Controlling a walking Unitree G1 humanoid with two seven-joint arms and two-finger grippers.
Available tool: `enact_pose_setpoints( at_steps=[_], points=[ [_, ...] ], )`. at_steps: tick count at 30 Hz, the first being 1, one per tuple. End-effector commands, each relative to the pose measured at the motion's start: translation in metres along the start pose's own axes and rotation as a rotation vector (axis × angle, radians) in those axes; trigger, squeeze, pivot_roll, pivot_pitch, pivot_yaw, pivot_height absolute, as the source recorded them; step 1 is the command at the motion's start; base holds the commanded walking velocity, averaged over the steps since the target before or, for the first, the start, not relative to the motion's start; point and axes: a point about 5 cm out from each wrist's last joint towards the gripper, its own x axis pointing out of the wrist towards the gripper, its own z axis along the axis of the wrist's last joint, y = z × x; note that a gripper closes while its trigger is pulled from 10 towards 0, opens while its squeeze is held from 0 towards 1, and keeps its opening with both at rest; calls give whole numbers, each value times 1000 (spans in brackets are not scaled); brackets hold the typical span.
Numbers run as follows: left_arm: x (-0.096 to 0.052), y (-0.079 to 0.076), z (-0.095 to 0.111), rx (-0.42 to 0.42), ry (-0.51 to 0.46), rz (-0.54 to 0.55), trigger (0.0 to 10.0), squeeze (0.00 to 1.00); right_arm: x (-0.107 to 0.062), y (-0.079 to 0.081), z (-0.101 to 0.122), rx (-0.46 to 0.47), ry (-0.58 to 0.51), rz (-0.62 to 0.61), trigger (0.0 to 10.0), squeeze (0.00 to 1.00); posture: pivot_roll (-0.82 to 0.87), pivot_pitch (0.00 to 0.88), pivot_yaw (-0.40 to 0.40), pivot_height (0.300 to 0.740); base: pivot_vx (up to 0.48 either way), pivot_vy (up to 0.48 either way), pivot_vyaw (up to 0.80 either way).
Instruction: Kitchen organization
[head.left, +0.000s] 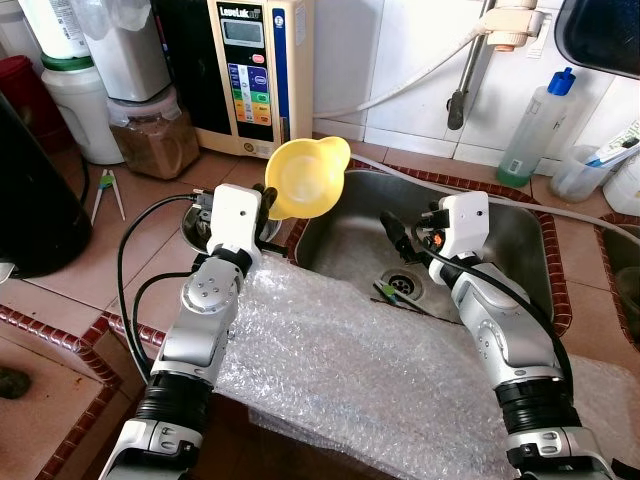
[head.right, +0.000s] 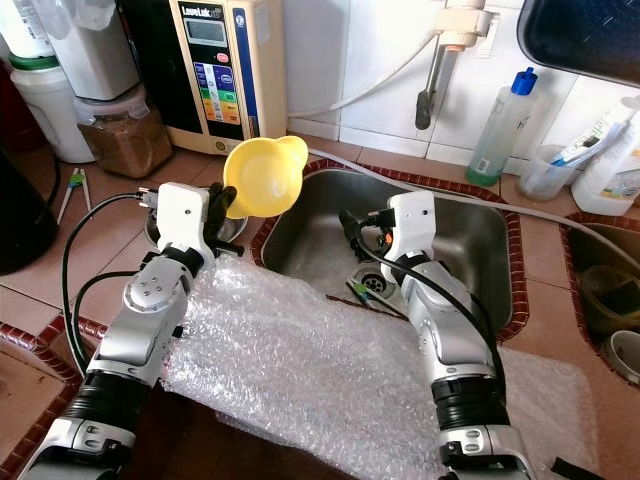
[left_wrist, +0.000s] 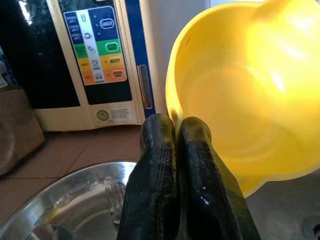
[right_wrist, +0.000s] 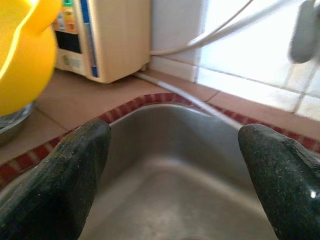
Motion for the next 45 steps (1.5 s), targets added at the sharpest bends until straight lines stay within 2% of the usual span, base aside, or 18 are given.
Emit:
enact_pose_setpoints(
  at_steps=[1, 2, 3, 5, 9, 12, 17, 22, 23, 24, 29, 34, 45],
  points=[
    [5, 1, 7, 9, -26, -3, 0, 0, -1, -5, 10, -11, -29, -14, 10000, 0, -76, 0, 26, 740, 0, 0, 0],
    [5, 1, 7, 9, -26, -3, 0, 0, -1, -5, 10, -11, -29, -14, 10000, 0, -76, 0, 26, 740, 0, 0, 0],
    [6, -2, 7, 5, -26, -9, 0, 0, 0, -4, 15, 30, -51, -1, 10000, 0, -90, 0, 31, 740, 0, 0, 0],
    [9, -6, 6, 1, -26, -20, 0, 0, 1, 4, 25, 162, -126, 58, 10000, 0, -94, 0, 32, 740, 0, 0, 0],
    [12, -12, 8, -6, -35, -37, 0, 0, 1, 14, 27, 167, -137, 98, 10000, 0, -96, 0, 28, 740, 0, 0, 0],
    [13, -21, 12, -9, -51, -81, 0, 0, -4, 29, 22, 259, -134, 197, 10000, 0, -77, 0, 22, 740, 0, 0, 0],
    [10, -28, 11, -8, -47, -129, 0, 0, -1, 35, 20, 250, -151, 204, 10000, 0, -61, 0, 25, 740, 0, 0, 0],
    [6, -38, 3, -2, -20, -191, 0, 0, 9, 45, 24, 259, -171, 216, 10000, 0, -72, 0, 31, 740, 0, 0, 0],
    [6, -39, 3, -6, -22, -196, 0, 0, 11, 45, 23, 252, -163, 203, 7216, 0, -72, 0, 30, 740, 0, 0, 0],
    [6, -41, 4, -9, -25, -202, 0, 0, 12, 44, 21, 254, -152, 186, 0, 0, -72, 0, 26, 740, 0, 0, 0],
    [6, -50, 12, -8, -74, -251, 0, 0, 17, 38, 13, 260, -106, 110, 0, 0, -69, 0, 18, 740, 0, 0, 0],
    [4, -47, 15, -24, -102, -231, 0, 0, 22, 26, 10, 282, -99, 31, 0, 0, -64, 0, 14, 740, 0, 0, 0],
    [3, -45, 13, 7, -103, -215, 0, 0, 23, 21, 6, 295, -80, -2, 0, 0, -67, 0, 8, 740, 0, 0, 0]
  ],
)
